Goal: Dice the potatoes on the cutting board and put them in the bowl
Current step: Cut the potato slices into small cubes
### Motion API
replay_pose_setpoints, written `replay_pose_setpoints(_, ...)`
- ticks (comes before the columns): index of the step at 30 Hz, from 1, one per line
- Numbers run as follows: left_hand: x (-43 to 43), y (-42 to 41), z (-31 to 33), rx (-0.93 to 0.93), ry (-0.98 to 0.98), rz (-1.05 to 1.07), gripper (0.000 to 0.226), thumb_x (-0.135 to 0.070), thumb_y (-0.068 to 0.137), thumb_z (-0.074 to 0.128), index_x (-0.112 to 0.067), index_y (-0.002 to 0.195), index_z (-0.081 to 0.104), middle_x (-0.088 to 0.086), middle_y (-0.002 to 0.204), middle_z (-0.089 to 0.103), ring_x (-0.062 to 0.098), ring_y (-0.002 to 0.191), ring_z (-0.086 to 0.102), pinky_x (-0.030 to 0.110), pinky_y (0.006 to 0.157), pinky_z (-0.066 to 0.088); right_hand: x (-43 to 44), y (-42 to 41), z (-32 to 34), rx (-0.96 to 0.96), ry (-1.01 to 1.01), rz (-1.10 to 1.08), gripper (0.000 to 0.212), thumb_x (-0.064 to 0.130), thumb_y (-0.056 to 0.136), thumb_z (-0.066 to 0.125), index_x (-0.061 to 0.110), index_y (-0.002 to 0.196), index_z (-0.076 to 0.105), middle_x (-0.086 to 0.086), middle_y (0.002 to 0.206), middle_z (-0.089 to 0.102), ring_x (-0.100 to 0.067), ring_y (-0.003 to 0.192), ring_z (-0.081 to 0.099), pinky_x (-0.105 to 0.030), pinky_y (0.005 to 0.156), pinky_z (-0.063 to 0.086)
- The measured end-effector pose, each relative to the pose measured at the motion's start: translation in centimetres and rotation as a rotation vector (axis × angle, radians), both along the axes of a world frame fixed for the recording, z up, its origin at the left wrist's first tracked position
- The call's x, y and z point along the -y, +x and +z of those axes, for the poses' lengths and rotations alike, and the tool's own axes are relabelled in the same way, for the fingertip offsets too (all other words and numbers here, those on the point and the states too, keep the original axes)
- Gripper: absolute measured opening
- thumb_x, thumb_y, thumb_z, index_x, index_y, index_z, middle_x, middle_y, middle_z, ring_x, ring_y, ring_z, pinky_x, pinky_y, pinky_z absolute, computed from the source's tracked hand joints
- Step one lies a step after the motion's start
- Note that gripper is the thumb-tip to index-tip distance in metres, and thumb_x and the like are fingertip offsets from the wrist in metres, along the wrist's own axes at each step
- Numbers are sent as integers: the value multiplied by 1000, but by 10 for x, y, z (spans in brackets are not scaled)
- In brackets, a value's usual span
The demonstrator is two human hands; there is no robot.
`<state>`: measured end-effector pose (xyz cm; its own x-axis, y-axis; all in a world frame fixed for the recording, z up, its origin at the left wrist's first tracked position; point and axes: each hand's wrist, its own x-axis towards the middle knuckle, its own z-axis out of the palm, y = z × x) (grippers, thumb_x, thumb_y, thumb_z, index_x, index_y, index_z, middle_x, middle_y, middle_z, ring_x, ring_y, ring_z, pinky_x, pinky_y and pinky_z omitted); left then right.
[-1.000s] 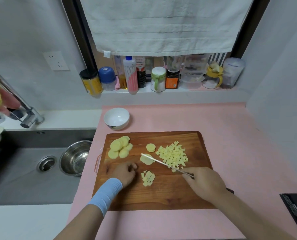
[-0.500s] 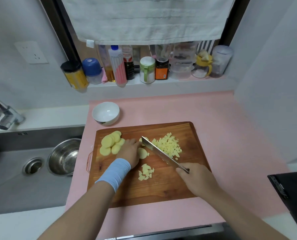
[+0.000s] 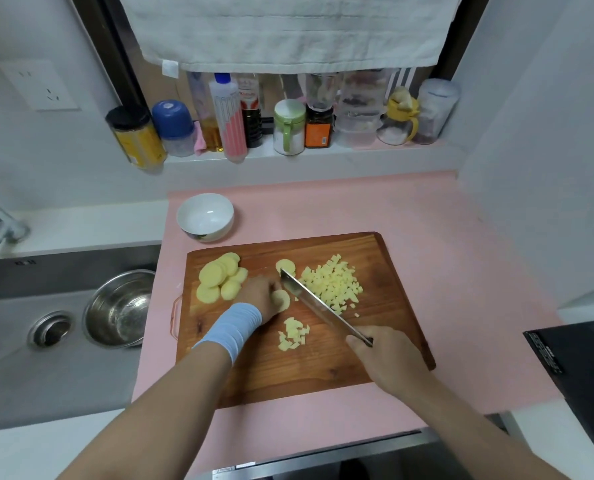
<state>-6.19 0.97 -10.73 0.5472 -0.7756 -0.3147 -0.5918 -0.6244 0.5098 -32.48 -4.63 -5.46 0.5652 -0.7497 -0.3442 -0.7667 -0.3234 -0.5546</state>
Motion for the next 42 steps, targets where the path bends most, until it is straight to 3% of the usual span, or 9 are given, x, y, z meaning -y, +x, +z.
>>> replay_pose_setpoints(5, -42, 8, -13, -24, -102, 274, 9, -21, 97, 53, -15, 99, 60, 4, 89, 63, 24, 79, 54, 28, 73, 39, -13, 5, 1, -25, 193, 92, 35, 44, 101, 54, 23, 78, 69, 6, 67, 65, -9, 59, 59, -28, 58, 45)
replay_pose_setpoints(11, -67, 11, -19, 47, -173, 517, 20, -18, 99, 48, -6, 106, 63, 17, 101, 67, 31, 87, 54, 30, 78, 40, -24, 12, -4, -72, 281, 218, 43, 43, 98, 52, 24, 60, 57, 9, 53, 53, -9, 50, 46, -30, 53, 34)
replay_pose_setpoints(16, -69, -6, -19, 75, -322, 545, 20, -20, 96, 57, -11, 106, 72, 11, 104, 70, 29, 95, 61, 27, 82, 42, -1, 8, -5, -76, 208, 85, 37, 46, 101, 51, 30, 69, 61, 10, 65, 64, -11, 60, 60, -26, 54, 41)
replay_pose_setpoints(19, -68, -19, -19, 120, -422, 465, 18, -24, 94, 65, -19, 107, 76, 3, 103, 69, 24, 97, 61, 30, 90, 47, 16, 9, -9, -101, 93, 40, 37, 46, 100, 51, 28, 69, 61, 7, 73, 67, -16, 71, 65, -30, 59, 45)
replay_pose_setpoints(25, -70, -46, -38, 321, -586, 67, 25, 1, 78, 79, -16, 96, 80, -1, 87, 65, 17, 85, 53, 16, 81, 36, 27, 12, -11, -130, -34, 49, 32, 46, 102, 47, 28, 86, 68, 10, 81, 68, -16, 79, 65, -34, 71, 56)
replay_pose_setpoints(30, -78, -61, -62, 374, -571, -208, 18, -16, 80, 80, -17, 97, 76, -3, 96, 64, 11, 93, 52, 22, 78, 48, 22, 11, -11, -130, -139, 146, 30, 46, 103, 45, 32, 91, 69, 11, 75, 66, -11, 74, 64, -29, 59, 49)
replay_pose_setpoints(34, -83, -60, -70, 432, -600, -221, 25, -32, 93, 57, -16, 91, 76, -4, 97, 65, 13, 92, 58, 27, 71, 53, 15, 15, -6, -71, -229, 291, 35, 42, 103, 46, 34, 71, 58, 9, 63, 58, -9, 62, 56, -25, 51, 35)
replay_pose_setpoints(37, -81, -59, -70, 447, -577, -236, 25, -32, 95, 56, -16, 92, 75, -5, 96, 65, 16, 90, 60, 29, 68, 54, 10, 21, -7, -63, -307, 392, 30, 45, 103, 44, 27, 90, 64, 6, 70, 62, -13, 67, 58, -28, 52, 38)
replay_pose_setpoints(42, -80, -58, -75, 437, -577, -246, 24, -31, 96, 56, -16, 94, 75, -3, 103, 69, 21, 107, 62, 31, 88, 53, 10, 19, -16, -87, -386, 495, 31, 49, 103, 41, 32, 109, 66, 7, 79, 68, -15, 74, 63, -32, 63, 51)
